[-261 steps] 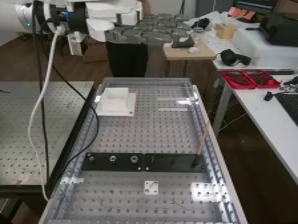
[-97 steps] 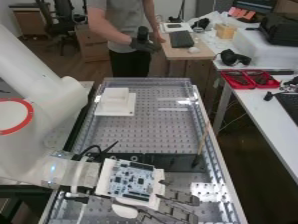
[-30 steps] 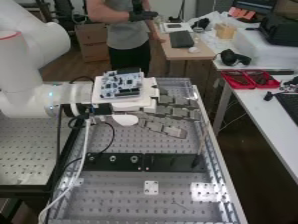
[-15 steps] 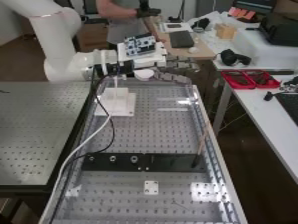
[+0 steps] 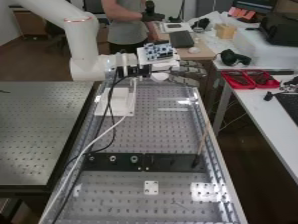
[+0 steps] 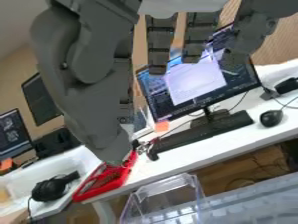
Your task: Grab the paper clip and place it in the clear container
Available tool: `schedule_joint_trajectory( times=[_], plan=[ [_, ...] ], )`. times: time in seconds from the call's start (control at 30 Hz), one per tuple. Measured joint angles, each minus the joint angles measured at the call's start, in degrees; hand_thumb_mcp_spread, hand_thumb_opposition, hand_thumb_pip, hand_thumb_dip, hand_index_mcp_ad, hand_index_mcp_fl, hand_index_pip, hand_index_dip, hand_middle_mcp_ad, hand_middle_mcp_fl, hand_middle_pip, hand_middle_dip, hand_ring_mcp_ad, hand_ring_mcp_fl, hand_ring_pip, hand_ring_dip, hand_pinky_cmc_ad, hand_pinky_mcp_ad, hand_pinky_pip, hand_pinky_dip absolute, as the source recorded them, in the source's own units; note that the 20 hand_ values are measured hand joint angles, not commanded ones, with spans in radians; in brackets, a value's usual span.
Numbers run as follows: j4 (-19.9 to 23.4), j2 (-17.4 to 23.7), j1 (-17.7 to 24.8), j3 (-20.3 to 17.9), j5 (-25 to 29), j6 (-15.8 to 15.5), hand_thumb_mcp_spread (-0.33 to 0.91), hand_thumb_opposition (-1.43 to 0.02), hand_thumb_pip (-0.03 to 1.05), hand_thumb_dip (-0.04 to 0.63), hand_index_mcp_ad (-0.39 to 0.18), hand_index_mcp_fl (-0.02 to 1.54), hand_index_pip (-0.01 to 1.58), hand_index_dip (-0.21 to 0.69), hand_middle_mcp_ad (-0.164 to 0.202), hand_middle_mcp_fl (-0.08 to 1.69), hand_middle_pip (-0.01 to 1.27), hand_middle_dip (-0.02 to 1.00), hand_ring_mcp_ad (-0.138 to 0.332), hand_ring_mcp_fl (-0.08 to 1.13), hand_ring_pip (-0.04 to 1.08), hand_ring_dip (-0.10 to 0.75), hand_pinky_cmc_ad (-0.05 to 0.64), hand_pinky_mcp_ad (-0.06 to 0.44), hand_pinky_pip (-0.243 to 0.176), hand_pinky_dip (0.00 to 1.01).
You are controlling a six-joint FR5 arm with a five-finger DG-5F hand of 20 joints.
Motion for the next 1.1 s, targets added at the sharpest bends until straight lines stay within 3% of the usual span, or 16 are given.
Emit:
schedule_joint_trajectory(
  times=[0.33, 0.8, 0.97, 1.0, 1.07, 1.1],
  plan=[
    [-3.53, -4.90, 0.86, 3.79, 0.02, 1.15, 0.49, -1.01, 0.60, 0.281, -0.202, 0.69, 1.31, 0.075, 0.028, 0.14, 0.13, 0.19, 0.119, 0.00, 0.11, 0.112, 0.330, 0.278, -0.026, 0.18],
    [-7.28, -8.99, 1.40, 6.12, 2.71, 1.81, 0.49, -1.01, 0.60, 0.284, -0.202, 0.69, 1.31, 0.075, 0.028, 0.14, 0.13, 0.19, 0.122, 0.00, 0.11, 0.112, 0.330, 0.278, -0.026, 0.18],
    [-11.56, -9.79, 1.49, 7.85, 2.54, 1.64, 0.50, -0.99, 0.58, 0.284, -0.202, 0.65, 1.28, 0.075, 0.028, 0.07, 0.13, 0.19, 0.119, 0.00, 0.10, 0.112, 0.330, 0.278, -0.026, 0.18],
    [-12.20, -9.90, 1.49, 8.11, 2.48, 1.63, 0.48, -0.97, 0.59, 0.284, -0.206, 0.57, 1.25, 0.089, 0.028, 0.07, 0.13, 0.19, 0.119, 0.00, 0.10, 0.112, 0.330, 0.278, -0.026, 0.19],
    [-14.53, -10.28, 1.47, 9.03, 2.30, 1.61, 0.44, -0.93, 0.60, 0.286, -0.202, 0.21, 1.19, 0.065, 0.024, 0.03, 0.13, 0.19, 0.119, 0.00, 0.10, 0.112, 0.330, 0.276, -0.030, 0.21],
    [-14.72, -10.29, 1.46, 9.05, 2.30, 1.62, 0.42, -0.91, 0.61, 0.283, -0.202, 0.19, 1.17, 0.065, 0.028, 0.02, 0.13, 0.19, 0.122, 0.00, 0.11, 0.112, 0.330, 0.276, -0.030, 0.22]
  ],
)
